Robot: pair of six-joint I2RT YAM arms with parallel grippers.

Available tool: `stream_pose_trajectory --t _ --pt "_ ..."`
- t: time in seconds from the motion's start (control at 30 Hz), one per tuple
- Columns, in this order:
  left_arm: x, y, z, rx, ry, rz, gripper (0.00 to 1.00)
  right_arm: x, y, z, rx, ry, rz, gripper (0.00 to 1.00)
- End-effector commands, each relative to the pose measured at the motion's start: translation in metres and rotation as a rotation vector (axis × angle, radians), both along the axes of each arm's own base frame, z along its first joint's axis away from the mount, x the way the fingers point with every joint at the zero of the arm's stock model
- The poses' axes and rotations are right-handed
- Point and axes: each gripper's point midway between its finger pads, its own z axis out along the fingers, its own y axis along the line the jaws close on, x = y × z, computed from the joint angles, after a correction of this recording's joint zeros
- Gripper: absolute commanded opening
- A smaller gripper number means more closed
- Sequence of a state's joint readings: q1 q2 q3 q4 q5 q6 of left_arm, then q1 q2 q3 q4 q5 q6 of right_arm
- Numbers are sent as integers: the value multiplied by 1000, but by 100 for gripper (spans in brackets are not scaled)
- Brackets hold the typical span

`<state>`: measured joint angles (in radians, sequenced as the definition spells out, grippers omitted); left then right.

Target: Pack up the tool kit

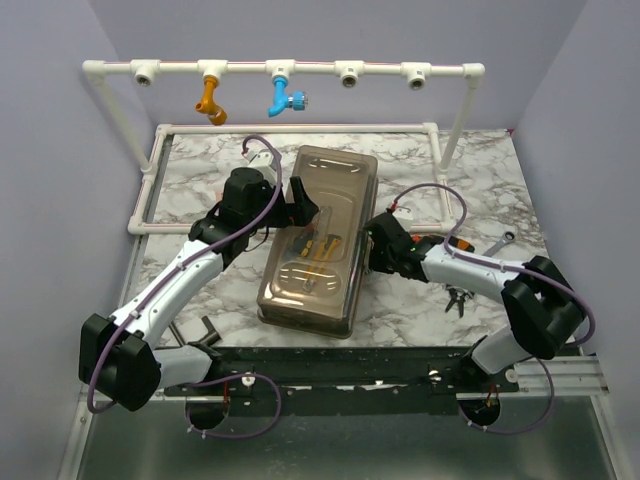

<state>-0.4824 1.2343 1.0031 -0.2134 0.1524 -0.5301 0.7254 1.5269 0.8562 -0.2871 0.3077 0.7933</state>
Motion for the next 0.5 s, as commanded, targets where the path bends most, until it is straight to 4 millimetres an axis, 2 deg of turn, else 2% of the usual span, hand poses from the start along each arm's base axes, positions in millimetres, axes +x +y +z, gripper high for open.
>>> stream_pose_trajectory --t 0.0,0.13,0.27,0.47 --pt "-43 -25 -26 -41 167 -154 96 17 65 64 291 -174 89 1" --pt "-39 -10 -4 15 103 -109 98 13 36 78 212 -217 46 1" --pt "-41 8 18 66 42 -56 98 -3 16 89 192 -243 63 1" --pt "-65 40 43 104 -40 -1 98 -39 0 111 228 -280 184 1"
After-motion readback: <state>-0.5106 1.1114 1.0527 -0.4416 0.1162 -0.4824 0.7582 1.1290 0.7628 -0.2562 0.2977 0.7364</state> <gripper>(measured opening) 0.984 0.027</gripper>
